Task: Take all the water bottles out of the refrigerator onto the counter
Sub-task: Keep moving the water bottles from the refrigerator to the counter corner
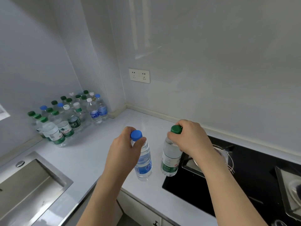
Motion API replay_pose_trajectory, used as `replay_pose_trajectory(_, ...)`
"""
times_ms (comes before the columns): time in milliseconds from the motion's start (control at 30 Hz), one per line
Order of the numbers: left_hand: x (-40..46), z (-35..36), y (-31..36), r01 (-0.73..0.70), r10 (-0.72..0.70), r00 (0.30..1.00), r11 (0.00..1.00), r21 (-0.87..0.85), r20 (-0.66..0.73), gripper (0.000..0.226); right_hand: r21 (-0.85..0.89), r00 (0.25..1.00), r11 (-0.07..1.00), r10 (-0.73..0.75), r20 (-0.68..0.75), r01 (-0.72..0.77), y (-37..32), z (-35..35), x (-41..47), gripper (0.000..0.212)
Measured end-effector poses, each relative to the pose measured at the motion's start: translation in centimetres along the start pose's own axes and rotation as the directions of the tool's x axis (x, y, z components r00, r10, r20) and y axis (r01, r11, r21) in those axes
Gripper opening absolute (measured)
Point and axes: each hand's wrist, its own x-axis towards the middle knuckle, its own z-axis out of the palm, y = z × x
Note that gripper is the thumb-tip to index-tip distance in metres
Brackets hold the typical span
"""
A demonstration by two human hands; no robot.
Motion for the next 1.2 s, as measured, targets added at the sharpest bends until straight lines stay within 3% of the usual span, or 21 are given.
replay_pose_trajectory(300, 8.8, 1.3, 0.0, 0.010, -0.007, 0.998, 0.998, 0.056, -0.055, 0.021, -0.013, 0.997, 0.998, -0.061, 0.038, 0.062, 0.0, 1.9, 9.2, 0.015)
replay_pose_trajectory(633, 15.4, 2.2, -3.7, 0.048, -0.046, 0.998, 0.997, 0.052, -0.035, 0.024, -0.071, 0.959, 0.988, -0.112, 0.260, 0.135, -0.8, 6.1, 15.8, 0.021)
replay_pose_trajectory(1200, 27.9, -5.7, -16.9, 0.059, -0.059, 0.998, 0.995, 0.084, -0.011, 0.023, -0.079, 0.936, 0.983, -0.133, 0.327, 0.167, -13.4, 19.1, 25.1, 0.018)
